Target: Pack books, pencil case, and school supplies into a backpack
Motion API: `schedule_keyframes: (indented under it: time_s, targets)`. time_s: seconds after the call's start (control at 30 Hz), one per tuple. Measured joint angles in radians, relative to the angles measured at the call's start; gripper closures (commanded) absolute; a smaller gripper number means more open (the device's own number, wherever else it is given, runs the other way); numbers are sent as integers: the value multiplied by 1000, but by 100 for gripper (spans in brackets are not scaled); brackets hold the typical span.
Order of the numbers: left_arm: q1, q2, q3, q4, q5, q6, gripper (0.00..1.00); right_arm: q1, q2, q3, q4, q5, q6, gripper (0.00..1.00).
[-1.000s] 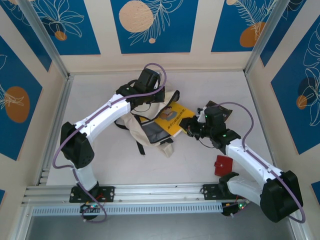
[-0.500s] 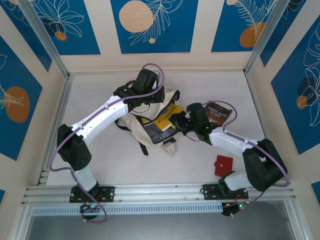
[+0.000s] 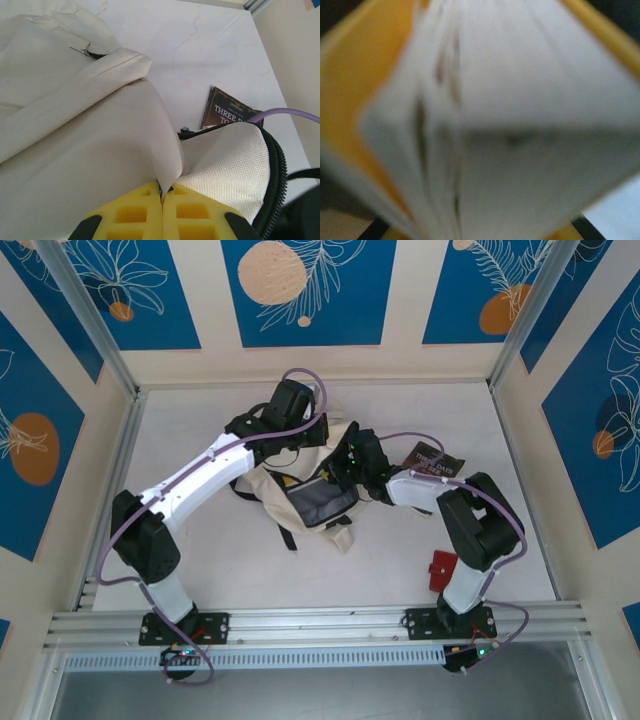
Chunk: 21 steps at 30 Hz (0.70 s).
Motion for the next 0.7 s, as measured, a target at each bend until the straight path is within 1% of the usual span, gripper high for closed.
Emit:
schedule_keyframes:
  time_s: [0.1, 0.23, 0.27, 0.33, 0.4, 0.5, 0.53, 0.57, 0.63, 0.7]
  targets:
    - [0, -6, -3, 5, -1, -5, 100, 2, 57, 50, 20, -19, 11, 78]
    - [1, -18, -23, 11, -10, -15, 100, 7, 105, 73, 33, -29, 33, 66]
    - [1, -20, -28, 12, -11, -17, 100, 8, 116, 74, 31, -35, 33, 64]
    - [1, -25, -34, 12, -11, -23, 100, 11, 144, 84, 23, -58, 32, 62]
    - [1, -28, -39, 18, -11, -25, 100, 15, 170, 98, 18, -85, 32, 62]
    - [1, -34, -50, 27, -11, -26, 100, 16, 180, 113, 19, -120, 32, 61]
    - [1, -36, -53, 31, -12, -26, 100, 17, 180, 114, 19, -130, 31, 60]
    - [1, -37, -56, 35, -12, -26, 100, 17, 180, 116, 19, -137, 29, 57]
    - [2, -41, -62, 42, -12, -27, 100, 17, 180, 116, 18, -152, 20, 44]
    - [4, -43, -65, 45, -12, -27, 100, 17, 177, 116, 7, -159, 6, 35]
